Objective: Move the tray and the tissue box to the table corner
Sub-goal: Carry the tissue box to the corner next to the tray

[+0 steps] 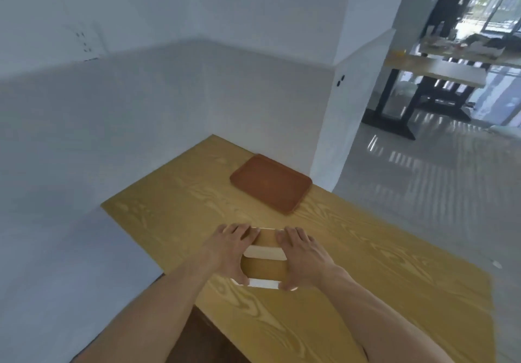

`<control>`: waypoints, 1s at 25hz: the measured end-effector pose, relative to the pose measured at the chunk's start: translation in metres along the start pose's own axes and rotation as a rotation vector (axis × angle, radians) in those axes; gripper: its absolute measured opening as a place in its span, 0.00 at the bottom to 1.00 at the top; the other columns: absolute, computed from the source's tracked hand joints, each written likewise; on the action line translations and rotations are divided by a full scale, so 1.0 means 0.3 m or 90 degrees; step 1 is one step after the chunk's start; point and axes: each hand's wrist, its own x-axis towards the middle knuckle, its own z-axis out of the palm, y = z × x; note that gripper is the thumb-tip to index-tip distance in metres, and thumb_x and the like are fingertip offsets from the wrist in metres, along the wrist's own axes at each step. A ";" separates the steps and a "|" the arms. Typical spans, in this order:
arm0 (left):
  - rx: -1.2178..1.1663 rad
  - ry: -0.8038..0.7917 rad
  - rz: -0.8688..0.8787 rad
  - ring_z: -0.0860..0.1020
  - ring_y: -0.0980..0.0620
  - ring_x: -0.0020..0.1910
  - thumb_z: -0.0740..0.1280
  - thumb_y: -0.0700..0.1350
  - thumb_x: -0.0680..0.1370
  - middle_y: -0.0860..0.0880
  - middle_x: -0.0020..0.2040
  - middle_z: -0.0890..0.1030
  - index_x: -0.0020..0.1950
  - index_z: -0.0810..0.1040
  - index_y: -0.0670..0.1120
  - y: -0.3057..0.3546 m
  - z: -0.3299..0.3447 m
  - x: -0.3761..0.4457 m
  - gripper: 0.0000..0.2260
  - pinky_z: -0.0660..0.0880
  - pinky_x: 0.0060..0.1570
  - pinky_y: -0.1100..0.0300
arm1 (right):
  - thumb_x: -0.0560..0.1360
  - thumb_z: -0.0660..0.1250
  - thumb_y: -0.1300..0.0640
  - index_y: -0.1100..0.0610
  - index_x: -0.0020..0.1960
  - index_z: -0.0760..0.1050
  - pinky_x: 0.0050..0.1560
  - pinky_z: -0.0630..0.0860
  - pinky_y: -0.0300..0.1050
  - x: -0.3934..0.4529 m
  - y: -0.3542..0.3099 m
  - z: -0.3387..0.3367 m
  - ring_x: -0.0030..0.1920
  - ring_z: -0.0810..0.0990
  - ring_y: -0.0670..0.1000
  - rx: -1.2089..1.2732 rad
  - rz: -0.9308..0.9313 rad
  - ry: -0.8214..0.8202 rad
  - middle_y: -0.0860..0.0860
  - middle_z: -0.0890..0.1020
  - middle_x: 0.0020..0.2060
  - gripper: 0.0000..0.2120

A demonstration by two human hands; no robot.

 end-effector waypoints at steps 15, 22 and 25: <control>-0.086 0.040 -0.272 0.54 0.44 0.76 0.71 0.68 0.62 0.46 0.78 0.55 0.78 0.49 0.51 -0.748 0.160 -0.735 0.53 0.52 0.73 0.42 | 0.56 0.69 0.31 0.52 0.76 0.52 0.64 0.70 0.55 0.597 -0.898 -0.042 0.69 0.62 0.58 -0.080 -0.299 0.018 0.53 0.63 0.70 0.56; -0.083 0.019 -0.299 0.57 0.44 0.74 0.71 0.68 0.62 0.46 0.76 0.57 0.77 0.50 0.51 -0.975 0.176 -0.676 0.52 0.54 0.72 0.43 | 0.55 0.67 0.29 0.51 0.77 0.50 0.67 0.68 0.55 0.861 -0.972 -0.029 0.71 0.60 0.57 -0.060 -0.330 0.007 0.52 0.61 0.72 0.57; -0.072 0.001 -0.283 0.58 0.44 0.73 0.71 0.67 0.61 0.46 0.75 0.59 0.77 0.52 0.51 -1.080 0.148 -0.568 0.51 0.55 0.72 0.43 | 0.55 0.67 0.29 0.51 0.77 0.50 0.67 0.68 0.55 0.989 -0.939 -0.037 0.71 0.61 0.58 -0.035 -0.307 0.008 0.52 0.61 0.72 0.57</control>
